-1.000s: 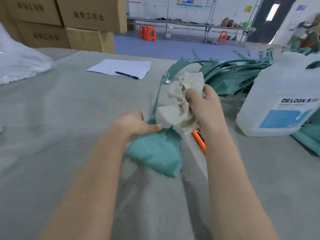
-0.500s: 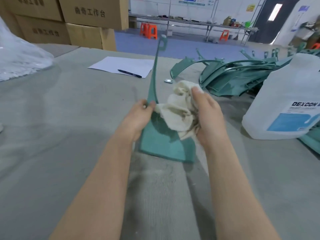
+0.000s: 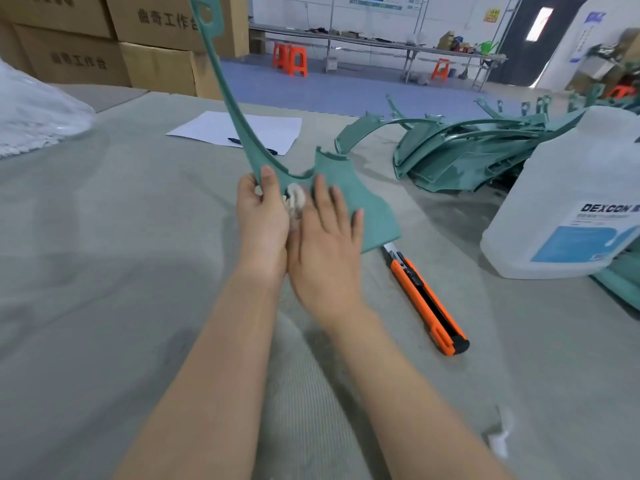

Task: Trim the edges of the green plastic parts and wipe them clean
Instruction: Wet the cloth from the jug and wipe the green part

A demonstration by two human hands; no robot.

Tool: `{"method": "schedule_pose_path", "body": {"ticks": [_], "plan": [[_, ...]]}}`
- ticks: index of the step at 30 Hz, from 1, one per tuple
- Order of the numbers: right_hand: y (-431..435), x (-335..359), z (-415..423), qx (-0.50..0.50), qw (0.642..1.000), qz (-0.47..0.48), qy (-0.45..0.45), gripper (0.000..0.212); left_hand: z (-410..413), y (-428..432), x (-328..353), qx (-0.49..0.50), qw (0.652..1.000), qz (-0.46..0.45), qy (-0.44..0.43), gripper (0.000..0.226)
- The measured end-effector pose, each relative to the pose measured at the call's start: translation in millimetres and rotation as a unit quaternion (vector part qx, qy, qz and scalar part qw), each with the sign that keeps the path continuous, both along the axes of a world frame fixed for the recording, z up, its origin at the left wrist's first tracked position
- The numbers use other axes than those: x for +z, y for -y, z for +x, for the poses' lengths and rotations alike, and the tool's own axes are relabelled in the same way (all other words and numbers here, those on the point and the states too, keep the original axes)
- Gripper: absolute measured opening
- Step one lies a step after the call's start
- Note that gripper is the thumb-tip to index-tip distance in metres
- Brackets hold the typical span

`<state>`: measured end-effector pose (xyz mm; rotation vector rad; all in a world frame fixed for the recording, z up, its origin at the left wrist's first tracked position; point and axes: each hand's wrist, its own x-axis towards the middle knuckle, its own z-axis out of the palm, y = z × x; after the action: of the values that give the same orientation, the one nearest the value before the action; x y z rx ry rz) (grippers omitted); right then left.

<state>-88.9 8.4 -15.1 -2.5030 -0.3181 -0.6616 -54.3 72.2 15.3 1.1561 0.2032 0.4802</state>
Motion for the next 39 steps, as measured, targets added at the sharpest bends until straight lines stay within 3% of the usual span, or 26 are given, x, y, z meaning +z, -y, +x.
{"method": "schedule_pose_path", "body": {"ticks": [2, 4, 7, 11, 13, 18, 23, 27, 30, 32, 34, 36, 39], "plan": [[19, 6, 24, -0.109, 0.993, -0.002, -0.039, 0.049, 0, 2, -1, -0.016, 0.999, -0.04, 0.003, 0.022], [41, 23, 46, -0.181, 0.976, 0.073, -0.094, 0.045, -2, 4, -2, -0.003, 0.999, -0.034, 0.003, 0.024], [52, 33, 51, -0.142, 0.977, 0.138, -0.08, 0.038, -1, -1, -3, 0.018, 0.999, -0.036, -0.006, 0.027], [20, 15, 19, -0.06, 0.997, -0.01, -0.039, 0.051, 2, -3, -2, 0.061, 0.998, -0.005, 0.002, 0.026], [5, 4, 8, -0.037, 0.999, -0.024, -0.026, 0.056, 3, -2, -2, 0.053, 0.999, 0.011, -0.005, 0.026], [20, 18, 37, -0.118, 0.992, 0.032, -0.024, 0.049, 1, -2, 1, 0.012, 0.999, -0.034, -0.028, 0.029], [75, 17, 53, -0.13, 0.971, 0.176, -0.098, 0.032, -2, -22, 0, 0.042, 0.993, 0.111, -0.027, 0.031], [79, 18, 40, 0.06, 0.96, 0.266, -0.069, 0.019, -1, -26, 2, -0.063, 0.982, 0.16, -0.083, 0.026], [74, 18, 34, 0.181, 0.97, 0.131, -0.1, 0.042, -1, -28, 1, -0.118, 0.975, 0.167, -0.089, 0.028], [73, 17, 33, 0.154, 0.98, 0.073, -0.099, 0.045, -1, -31, 1, -0.148, 0.969, 0.178, -0.09, 0.027], [70, 15, 33, 0.094, 0.989, 0.093, -0.069, 0.03, -2, -32, 0, -0.184, 0.963, 0.17, -0.1, 0.029], [67, 15, 35, 0.026, 0.99, 0.127, -0.059, 0.02, -5, -32, 2, -0.27, 0.954, 0.083, -0.101, 0.046], [75, 12, 42, -0.077, 0.966, 0.229, -0.095, 0.022, -16, -29, 8, -0.416, 0.908, -0.029, -0.049, 0.07]]}}
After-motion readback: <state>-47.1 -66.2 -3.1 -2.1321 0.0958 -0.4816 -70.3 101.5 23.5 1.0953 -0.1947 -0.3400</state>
